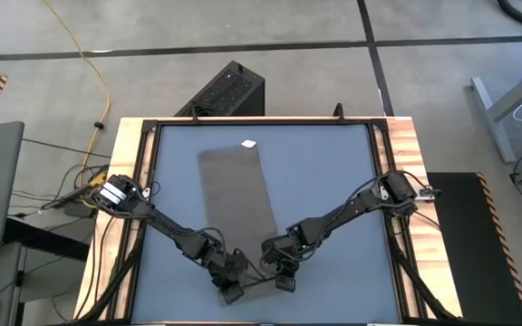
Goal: Roll towel
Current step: Roll the grey towel
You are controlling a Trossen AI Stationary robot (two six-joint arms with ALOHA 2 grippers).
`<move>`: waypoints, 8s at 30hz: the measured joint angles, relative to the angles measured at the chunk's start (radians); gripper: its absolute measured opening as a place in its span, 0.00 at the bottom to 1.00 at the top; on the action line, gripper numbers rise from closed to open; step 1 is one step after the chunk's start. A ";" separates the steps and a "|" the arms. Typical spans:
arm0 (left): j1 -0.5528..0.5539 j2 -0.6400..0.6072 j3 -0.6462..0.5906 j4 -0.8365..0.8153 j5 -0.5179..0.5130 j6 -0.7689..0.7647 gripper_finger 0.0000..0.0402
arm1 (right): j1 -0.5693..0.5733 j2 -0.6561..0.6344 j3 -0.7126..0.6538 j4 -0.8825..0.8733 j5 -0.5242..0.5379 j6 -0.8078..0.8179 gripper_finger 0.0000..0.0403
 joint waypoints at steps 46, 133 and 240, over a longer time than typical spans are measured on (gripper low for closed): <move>-0.158 0.034 0.075 -0.007 -0.691 0.447 0.19 | -0.068 0.000 -0.004 -0.072 0.007 0.075 0.12; -0.205 -0.039 0.071 0.067 -0.656 0.488 0.18 | -0.014 -0.024 0.031 0.047 -0.145 -0.292 0.10; -0.185 -0.059 0.072 -0.061 -0.228 0.207 0.00 | -0.024 0.055 0.034 -0.021 -0.195 0.146 0.11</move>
